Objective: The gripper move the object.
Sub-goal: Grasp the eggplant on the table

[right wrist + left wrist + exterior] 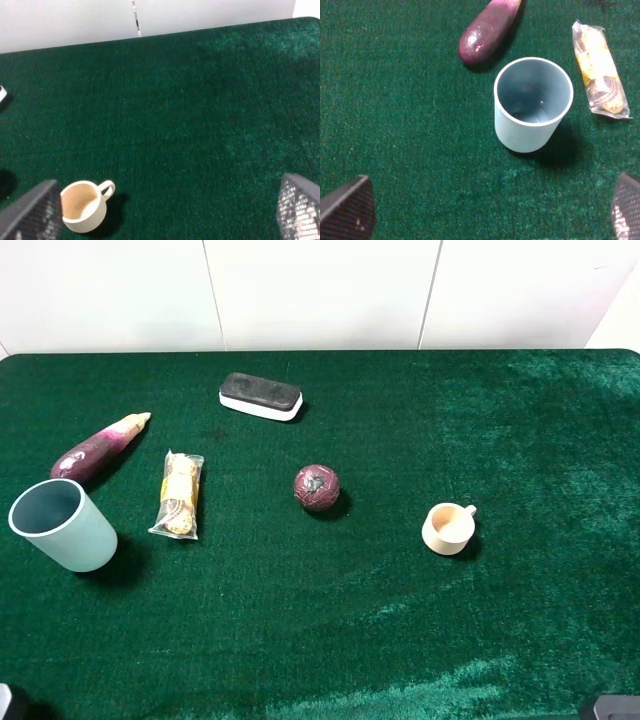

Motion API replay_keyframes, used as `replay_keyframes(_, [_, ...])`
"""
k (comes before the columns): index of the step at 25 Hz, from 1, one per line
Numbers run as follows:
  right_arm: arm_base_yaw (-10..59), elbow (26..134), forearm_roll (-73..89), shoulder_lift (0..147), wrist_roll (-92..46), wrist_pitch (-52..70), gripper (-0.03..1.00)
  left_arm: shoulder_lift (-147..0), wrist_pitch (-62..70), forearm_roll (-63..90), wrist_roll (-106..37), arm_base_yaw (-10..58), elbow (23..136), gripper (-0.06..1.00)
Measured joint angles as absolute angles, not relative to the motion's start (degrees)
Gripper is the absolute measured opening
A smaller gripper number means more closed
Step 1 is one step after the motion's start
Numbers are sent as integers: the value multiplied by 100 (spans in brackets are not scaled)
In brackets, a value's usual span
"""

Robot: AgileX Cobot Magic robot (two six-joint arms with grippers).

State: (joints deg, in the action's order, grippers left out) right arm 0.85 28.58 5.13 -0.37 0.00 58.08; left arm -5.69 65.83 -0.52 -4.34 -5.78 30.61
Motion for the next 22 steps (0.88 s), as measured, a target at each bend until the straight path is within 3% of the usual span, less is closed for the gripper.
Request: replay_keyframes(22, [85,2858,513,-37,0,5808,65,-766,6617,-76,-222,-578,3395,95])
